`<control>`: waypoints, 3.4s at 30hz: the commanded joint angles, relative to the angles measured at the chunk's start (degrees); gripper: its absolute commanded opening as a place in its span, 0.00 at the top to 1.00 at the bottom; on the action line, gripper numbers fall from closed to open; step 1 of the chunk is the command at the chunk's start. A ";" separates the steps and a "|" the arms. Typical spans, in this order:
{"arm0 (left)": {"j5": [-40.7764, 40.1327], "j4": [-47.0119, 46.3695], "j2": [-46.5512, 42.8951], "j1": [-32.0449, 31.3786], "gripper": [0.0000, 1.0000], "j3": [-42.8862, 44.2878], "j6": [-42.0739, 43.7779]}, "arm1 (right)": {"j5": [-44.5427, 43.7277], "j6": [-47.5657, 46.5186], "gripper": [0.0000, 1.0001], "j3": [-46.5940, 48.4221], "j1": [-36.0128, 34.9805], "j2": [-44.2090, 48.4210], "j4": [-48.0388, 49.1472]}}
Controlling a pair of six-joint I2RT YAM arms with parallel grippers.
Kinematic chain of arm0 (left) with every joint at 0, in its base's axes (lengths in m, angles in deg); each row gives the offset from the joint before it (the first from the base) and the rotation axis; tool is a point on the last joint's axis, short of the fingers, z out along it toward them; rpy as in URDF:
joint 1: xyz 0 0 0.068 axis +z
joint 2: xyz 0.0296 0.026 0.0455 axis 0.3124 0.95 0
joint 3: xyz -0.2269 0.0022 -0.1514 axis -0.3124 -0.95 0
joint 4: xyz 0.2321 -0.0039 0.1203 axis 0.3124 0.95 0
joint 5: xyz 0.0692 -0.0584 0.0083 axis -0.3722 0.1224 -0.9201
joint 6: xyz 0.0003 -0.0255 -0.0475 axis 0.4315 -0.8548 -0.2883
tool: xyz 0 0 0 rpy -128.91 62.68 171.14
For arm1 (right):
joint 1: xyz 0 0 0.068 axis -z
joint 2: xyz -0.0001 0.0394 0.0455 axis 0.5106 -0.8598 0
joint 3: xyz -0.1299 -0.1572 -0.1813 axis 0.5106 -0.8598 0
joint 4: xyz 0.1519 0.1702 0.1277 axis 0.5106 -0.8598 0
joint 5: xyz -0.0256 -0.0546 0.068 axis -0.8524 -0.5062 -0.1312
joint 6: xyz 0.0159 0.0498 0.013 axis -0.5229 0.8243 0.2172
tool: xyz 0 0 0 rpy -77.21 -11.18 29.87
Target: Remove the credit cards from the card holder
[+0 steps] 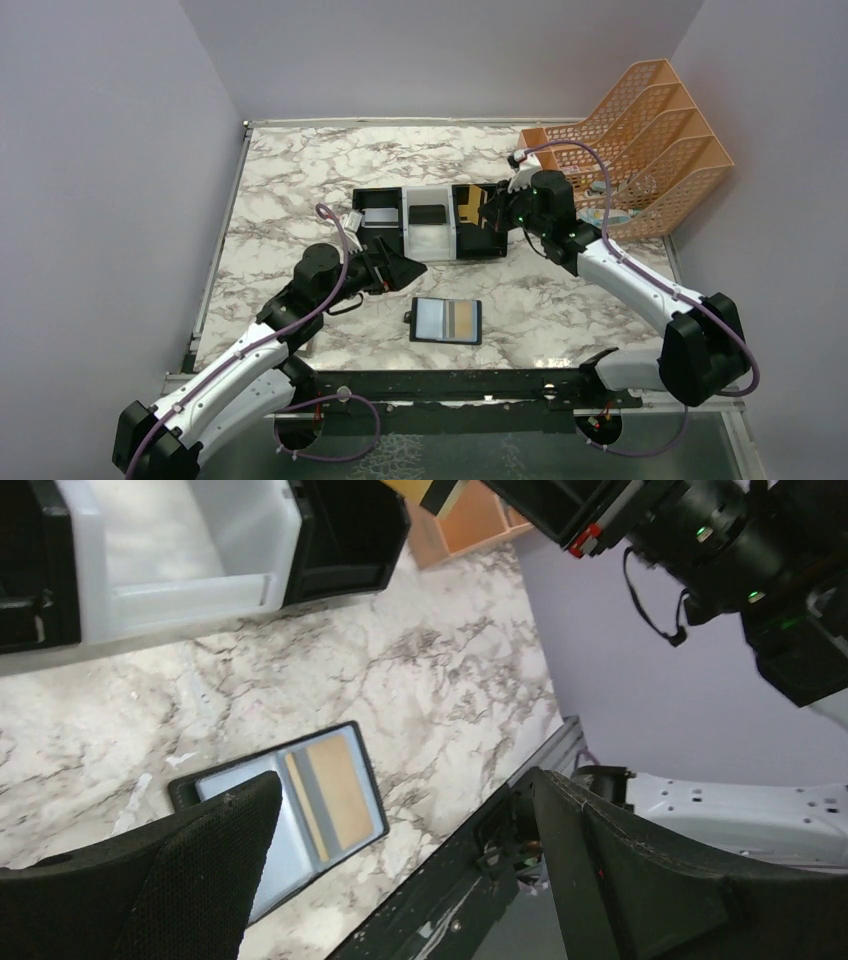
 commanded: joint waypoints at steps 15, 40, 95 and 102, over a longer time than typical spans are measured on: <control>-1.14 9.44 1.51 0.24 0.01 4.54 8.78 | -8.98 -45.80 0.99 0.25 -2.66 -7.30 8.40; -5.67 14.21 -0.50 0.21 0.01 5.64 9.61 | -12.19 -52.28 0.99 14.29 -2.66 -26.46 -2.69; -4.42 14.69 -0.53 0.23 0.01 6.50 9.54 | -8.98 -64.91 0.80 11.49 -2.66 -33.21 1.18; -4.09 14.52 -0.40 0.23 0.01 6.46 9.38 | -7.02 -64.57 0.76 11.28 -2.66 -31.34 -0.89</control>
